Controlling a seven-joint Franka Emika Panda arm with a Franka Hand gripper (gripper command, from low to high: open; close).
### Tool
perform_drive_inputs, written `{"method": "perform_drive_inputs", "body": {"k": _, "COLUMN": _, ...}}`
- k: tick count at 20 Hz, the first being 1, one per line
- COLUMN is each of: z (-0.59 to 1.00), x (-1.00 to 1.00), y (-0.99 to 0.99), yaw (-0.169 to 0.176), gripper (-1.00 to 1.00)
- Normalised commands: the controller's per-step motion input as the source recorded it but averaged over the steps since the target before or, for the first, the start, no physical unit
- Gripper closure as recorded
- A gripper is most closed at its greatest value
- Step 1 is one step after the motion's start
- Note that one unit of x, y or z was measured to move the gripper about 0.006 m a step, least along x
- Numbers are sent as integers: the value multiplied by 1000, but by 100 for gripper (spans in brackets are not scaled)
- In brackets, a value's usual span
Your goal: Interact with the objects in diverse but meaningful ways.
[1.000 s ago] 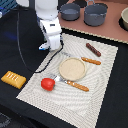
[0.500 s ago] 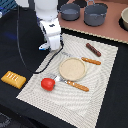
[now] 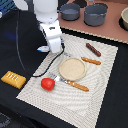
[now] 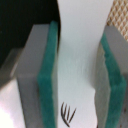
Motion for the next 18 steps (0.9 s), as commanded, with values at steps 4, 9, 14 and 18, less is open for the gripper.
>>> {"method": "perform_drive_inputs", "body": {"k": 4, "z": 864, "x": -219, "y": 346, "yaw": 43, "gripper": 100}}
{"method": "perform_drive_inputs", "body": {"k": 9, "z": 1000, "x": -282, "y": 357, "yaw": 24, "gripper": 100}}
{"method": "perform_drive_inputs", "body": {"k": 14, "z": 896, "x": 300, "y": 124, "yaw": 10, "gripper": 100}}
{"method": "perform_drive_inputs", "body": {"k": 18, "z": 645, "x": 744, "y": -17, "yaw": 0, "gripper": 100}}
